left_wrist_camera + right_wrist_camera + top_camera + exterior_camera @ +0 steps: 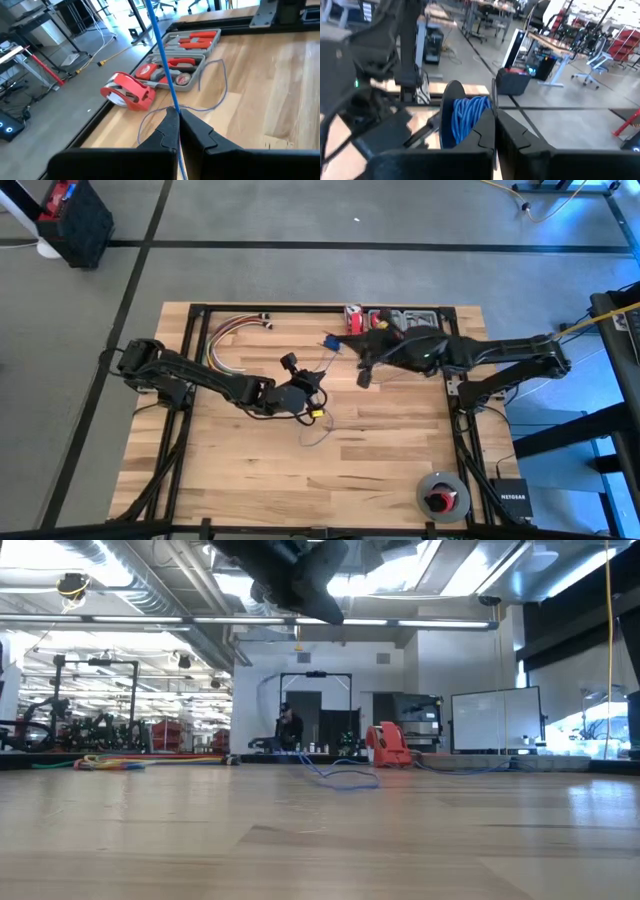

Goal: Coil cords
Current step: Coil the blue wire on the black spool

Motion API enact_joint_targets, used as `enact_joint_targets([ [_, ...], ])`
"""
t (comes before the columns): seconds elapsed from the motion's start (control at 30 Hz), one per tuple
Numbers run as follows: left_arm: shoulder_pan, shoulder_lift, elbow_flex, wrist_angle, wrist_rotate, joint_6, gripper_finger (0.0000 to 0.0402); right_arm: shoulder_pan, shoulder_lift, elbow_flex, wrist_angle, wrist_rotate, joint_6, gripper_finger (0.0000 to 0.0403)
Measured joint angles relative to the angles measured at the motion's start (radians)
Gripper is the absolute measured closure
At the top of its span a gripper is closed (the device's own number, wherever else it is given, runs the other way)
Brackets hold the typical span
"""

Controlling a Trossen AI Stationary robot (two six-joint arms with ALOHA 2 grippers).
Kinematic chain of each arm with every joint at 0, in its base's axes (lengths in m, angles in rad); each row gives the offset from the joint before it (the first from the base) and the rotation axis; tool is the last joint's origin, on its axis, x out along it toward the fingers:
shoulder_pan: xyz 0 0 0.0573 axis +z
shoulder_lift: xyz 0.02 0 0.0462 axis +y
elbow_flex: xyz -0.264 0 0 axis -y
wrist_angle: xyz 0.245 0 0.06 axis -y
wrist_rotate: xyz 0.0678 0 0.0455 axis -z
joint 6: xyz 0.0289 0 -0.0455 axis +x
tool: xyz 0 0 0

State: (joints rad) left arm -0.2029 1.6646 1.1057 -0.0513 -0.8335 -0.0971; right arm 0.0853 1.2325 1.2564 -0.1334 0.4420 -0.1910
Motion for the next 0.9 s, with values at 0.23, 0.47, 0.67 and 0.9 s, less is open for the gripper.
enact_joint_targets([
  [0.23, 0.001, 0.001, -0.001, -0.001, 0.004, 0.002, 0.0401, 0.000, -0.099, 0.002, 0.005, -0.008, -0.001, 0.0400],
  [0.47, 0.001, 0.002, -0.003, -0.003, 0.006, 0.021, 0.0402, -0.001, -0.183, 0.002, 0.021, -0.061, -0.004, 0.0400],
  [0.67, 0.001, -0.005, -0.007, -0.021, -0.038, 0.074, 0.0402, -0.001, -0.195, 0.006, -0.071, -0.129, 0.045, 0.0400],
  [0.9, 0.024, -0.113, -0.012, -0.140, -0.148, 0.148, 0.0402, -0.001, -0.141, 0.015, -0.246, -0.162, 0.083, 0.0400],
])
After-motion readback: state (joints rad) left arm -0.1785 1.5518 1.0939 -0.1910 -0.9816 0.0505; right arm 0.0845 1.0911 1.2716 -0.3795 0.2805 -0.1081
